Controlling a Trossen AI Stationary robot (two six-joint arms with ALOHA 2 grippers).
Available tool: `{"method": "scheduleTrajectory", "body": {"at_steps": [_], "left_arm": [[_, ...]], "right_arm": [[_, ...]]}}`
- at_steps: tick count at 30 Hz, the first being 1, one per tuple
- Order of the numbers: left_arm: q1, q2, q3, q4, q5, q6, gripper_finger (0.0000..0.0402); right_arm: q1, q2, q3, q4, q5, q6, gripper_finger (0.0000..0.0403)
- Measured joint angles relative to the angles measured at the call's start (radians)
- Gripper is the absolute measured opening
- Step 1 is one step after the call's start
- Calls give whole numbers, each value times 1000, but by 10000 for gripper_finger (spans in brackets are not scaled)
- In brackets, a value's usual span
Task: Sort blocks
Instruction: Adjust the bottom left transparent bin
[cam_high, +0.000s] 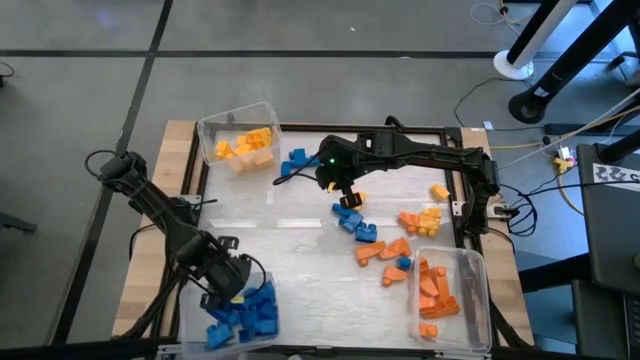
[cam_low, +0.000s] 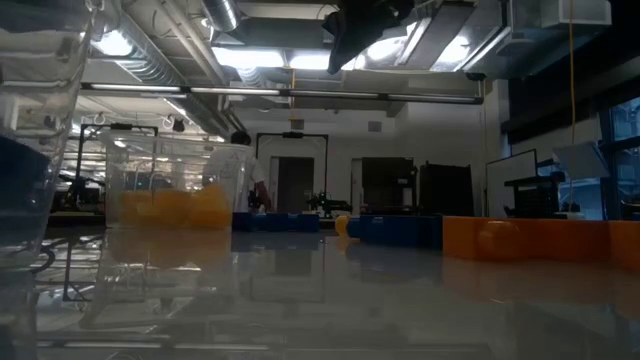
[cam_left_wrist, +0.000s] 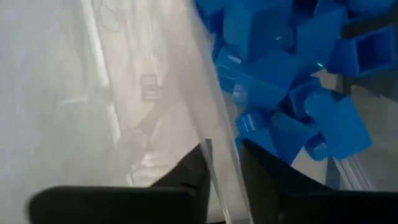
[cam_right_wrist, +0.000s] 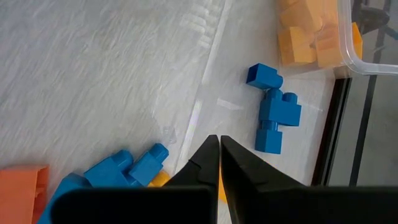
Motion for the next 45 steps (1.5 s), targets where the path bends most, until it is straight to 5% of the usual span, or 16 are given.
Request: {"method": "scheduleTrajectory", "body": {"at_steps": [4, 19, 36, 45], "left_arm": [[4, -2, 3, -39, -4, -7, 18], [-22, -25, 0, -112, 85, 4, 25], [17, -25, 0, -78, 105, -57, 145], [59, -147, 20, -80, 147, -70, 157]], "right_arm": [[0, 0, 0, 0, 0, 0, 17], [-1, 0, 0, 0, 3, 0, 17], [-1, 0, 0, 0, 8, 0, 17], [-1, 0, 0, -2, 86, 76, 17]]}}
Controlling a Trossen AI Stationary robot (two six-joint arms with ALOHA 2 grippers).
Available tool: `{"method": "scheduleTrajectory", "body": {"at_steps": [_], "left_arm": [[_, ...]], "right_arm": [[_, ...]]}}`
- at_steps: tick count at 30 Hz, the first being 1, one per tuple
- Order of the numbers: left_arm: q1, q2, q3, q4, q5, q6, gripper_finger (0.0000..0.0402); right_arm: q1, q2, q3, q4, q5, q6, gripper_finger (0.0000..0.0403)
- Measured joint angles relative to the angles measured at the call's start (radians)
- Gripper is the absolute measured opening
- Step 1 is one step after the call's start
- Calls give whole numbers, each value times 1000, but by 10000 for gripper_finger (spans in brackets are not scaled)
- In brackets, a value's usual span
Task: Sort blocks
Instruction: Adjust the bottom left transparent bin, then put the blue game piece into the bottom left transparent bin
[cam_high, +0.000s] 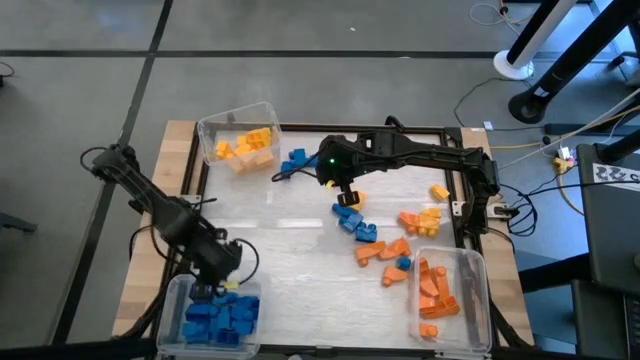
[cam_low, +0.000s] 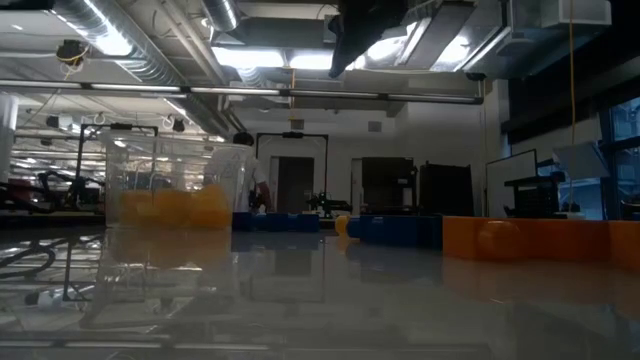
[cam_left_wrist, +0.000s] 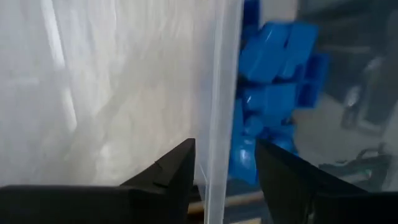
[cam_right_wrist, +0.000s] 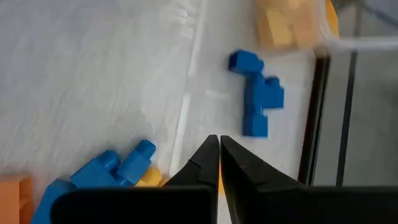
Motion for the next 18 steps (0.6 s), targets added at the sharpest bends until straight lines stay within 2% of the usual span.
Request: {"method": "scheduleTrajectory", "body": {"at_steps": [5, 11, 14, 18], "left_arm": [[1, -130, 11, 31, -177, 32, 157], [1, -231, 12, 28, -450, 168, 157], [1, -247, 12, 29, -541, 258, 157], [1, -245, 11, 28, -609, 339, 157]], "right_arm": [[0, -1, -53, -16, 29, 131, 17], [-3, 1, -243, 39, 29, 171, 17], [-9, 1, -330, 133, 29, 172, 17], [-15, 1, -427, 247, 21, 173, 17]]}}
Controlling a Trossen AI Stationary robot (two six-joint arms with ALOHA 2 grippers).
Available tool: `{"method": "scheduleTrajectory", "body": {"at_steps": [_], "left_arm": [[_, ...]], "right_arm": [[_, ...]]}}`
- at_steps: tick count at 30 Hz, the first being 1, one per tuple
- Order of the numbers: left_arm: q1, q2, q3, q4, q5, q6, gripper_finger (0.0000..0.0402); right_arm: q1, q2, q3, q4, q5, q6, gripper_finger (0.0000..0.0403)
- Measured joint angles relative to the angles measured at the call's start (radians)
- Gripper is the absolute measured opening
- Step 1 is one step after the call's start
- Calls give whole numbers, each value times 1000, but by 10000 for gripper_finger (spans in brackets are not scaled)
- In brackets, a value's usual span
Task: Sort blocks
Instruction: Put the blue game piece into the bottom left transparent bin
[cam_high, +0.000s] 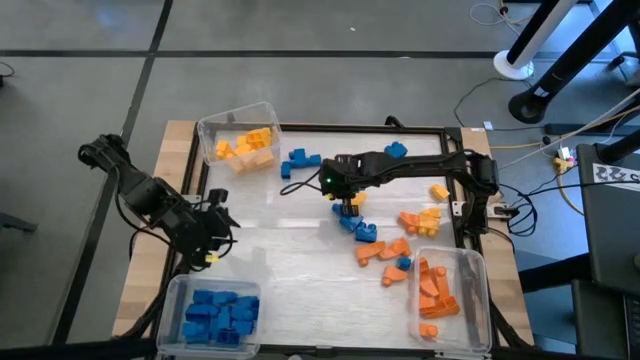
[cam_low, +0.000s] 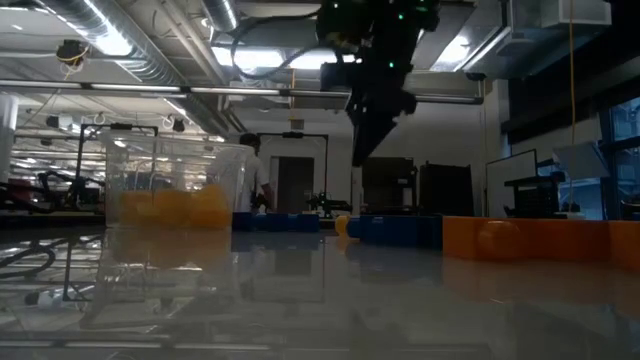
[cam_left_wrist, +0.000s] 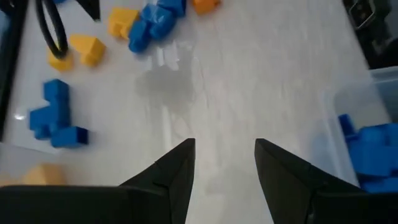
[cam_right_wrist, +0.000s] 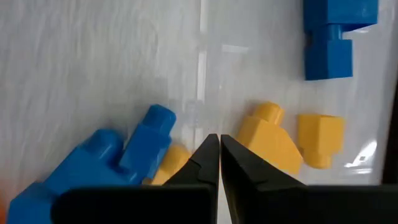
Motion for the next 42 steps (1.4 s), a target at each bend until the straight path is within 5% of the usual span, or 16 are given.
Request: {"method": "scheduleTrajectory", "body": {"at_steps": [9, 19, 24, 42], "left_arm": [[0, -1, -31, -17, -18, 100, 155], [0, -2, -133, -10, -17, 71, 155], [0, -3, -167, -6, -17, 43, 155], [1, -3, -176, -3, -16, 26, 155]], "right_arm": [[1, 0, -65, 127, -97, -3, 28], [2, 48, -67, 115, -110, 98, 169], [2, 87, -66, 134, -119, 98, 208], [2, 170, -66, 137, -157, 187, 216]]}}
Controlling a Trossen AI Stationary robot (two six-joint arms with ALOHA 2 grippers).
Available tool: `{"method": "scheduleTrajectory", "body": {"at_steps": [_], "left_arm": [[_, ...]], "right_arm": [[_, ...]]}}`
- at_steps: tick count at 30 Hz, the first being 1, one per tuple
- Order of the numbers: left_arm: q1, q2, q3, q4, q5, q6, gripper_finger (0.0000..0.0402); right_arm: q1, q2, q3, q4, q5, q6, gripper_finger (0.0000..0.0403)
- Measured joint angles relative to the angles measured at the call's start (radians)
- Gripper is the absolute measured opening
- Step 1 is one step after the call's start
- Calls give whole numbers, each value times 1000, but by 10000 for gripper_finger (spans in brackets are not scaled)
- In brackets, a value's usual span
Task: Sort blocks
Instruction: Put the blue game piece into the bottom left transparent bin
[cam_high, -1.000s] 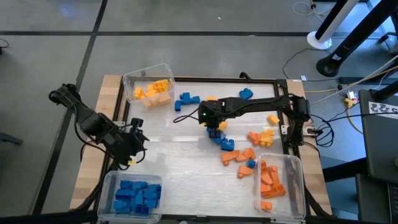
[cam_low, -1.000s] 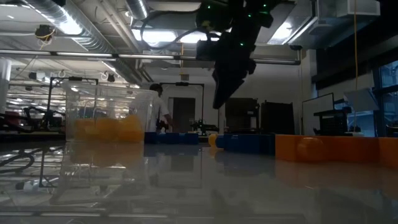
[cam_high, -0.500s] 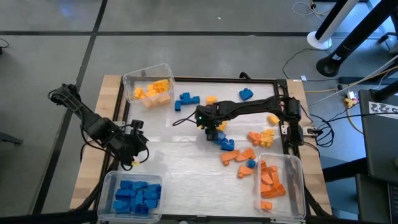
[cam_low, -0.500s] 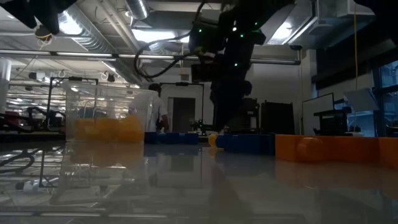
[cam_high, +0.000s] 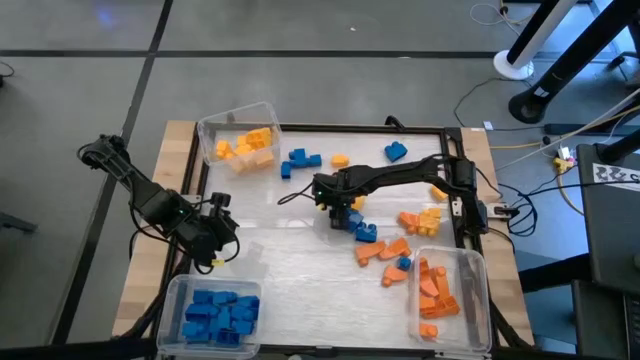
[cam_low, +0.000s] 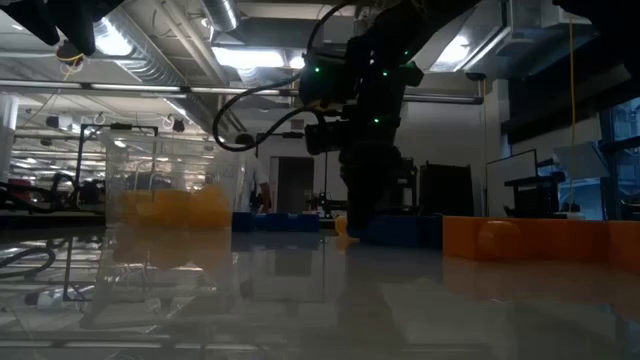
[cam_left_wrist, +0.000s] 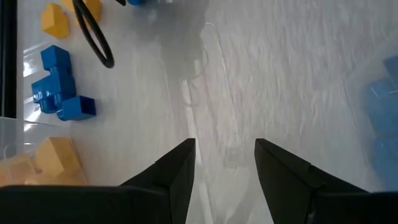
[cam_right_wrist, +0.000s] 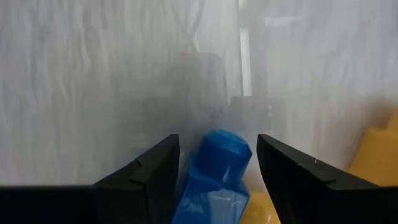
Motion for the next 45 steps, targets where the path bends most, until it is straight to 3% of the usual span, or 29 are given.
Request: {"method": "scheduleTrajectory", "body": {"at_steps": [13, 21, 30, 37, 45], "left_arm": [[0, 0, 0, 2, 0, 0, 155], [0, 0, 0, 2, 0, 0, 155], [5, -20, 0, 1, -2, 28, 155], [35, -116, 0, -7, -5, 21, 155], [60, -269, 0, -9, -32, -23, 155]], "right_arm": [[-1, 51, 6, -55, -34, 90, 214], [-1, 57, 5, -50, -53, 89, 139], [0, 68, 70, -77, -59, 77, 135], [3, 68, 199, 39, -206, 59, 144], [62, 67, 275, 396, -400, 61, 141]]}}
